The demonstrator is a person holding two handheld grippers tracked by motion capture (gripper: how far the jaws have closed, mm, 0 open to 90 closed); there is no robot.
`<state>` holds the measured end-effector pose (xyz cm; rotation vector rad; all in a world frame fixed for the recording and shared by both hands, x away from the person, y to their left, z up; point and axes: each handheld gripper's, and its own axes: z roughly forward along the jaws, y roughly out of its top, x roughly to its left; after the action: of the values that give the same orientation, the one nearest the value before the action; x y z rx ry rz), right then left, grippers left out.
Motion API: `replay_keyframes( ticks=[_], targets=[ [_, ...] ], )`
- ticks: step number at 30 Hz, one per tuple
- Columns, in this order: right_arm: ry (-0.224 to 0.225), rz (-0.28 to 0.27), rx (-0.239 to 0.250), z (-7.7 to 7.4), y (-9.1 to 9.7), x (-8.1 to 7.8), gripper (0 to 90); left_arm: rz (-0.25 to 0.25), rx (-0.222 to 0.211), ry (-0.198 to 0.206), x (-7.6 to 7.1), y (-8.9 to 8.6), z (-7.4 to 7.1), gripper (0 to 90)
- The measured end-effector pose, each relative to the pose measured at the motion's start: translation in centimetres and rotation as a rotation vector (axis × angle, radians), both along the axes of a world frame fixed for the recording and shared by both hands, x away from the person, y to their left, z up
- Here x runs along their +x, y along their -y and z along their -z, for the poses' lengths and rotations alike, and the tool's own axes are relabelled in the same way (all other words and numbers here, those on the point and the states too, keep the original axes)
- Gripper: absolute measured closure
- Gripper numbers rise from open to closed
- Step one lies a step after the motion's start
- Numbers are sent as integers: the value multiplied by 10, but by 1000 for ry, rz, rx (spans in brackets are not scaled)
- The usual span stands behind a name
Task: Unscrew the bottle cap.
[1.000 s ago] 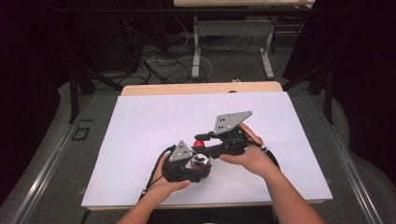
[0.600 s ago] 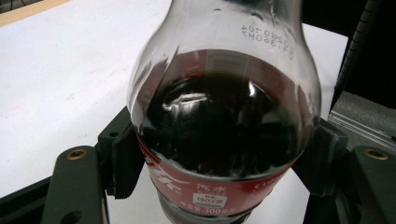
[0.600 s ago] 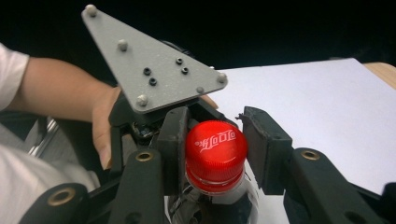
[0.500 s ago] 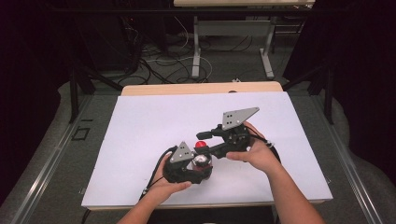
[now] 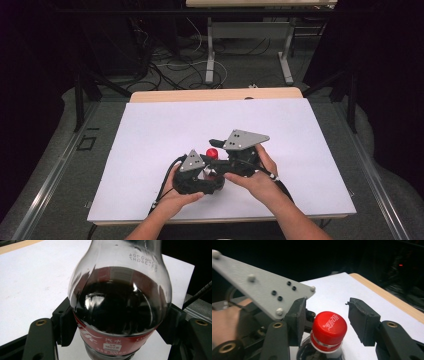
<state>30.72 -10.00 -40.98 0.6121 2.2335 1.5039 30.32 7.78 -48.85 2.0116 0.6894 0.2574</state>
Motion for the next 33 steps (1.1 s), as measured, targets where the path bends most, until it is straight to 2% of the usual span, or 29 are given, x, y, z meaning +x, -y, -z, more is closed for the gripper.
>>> replay_keyframes(
  ticks=[6,8,13,15,19,24,28,30,32,33],
  targets=[
    [-3,25,4,3,1,-1,508,1,0,2,1,-2,-1,296],
    [-11,28,14,4,2,-1,514,4,12,3,1,-3,-1,296],
    [-18,9,13,5,7,-2,549,-6,4,1,1,-2,0,296],
    [-27,5,28,6,8,-2,564,-6,4,3,1,-2,0,296],
    [-40,-42,28,6,12,-2,600,-1,8,-1,1,-2,0,296],
    [-60,-73,25,6,16,1,606,7,9,0,0,0,1,296],
    [-50,-162,9,4,20,8,611,17,14,2,0,0,1,296],
    [-77,-212,10,2,24,14,612,18,10,-4,0,0,1,296],
    [-88,-256,31,-1,27,20,612,17,8,-5,0,0,1,296],
    [-103,-255,44,-2,29,21,612,17,7,-5,0,0,1,296]
  ],
)
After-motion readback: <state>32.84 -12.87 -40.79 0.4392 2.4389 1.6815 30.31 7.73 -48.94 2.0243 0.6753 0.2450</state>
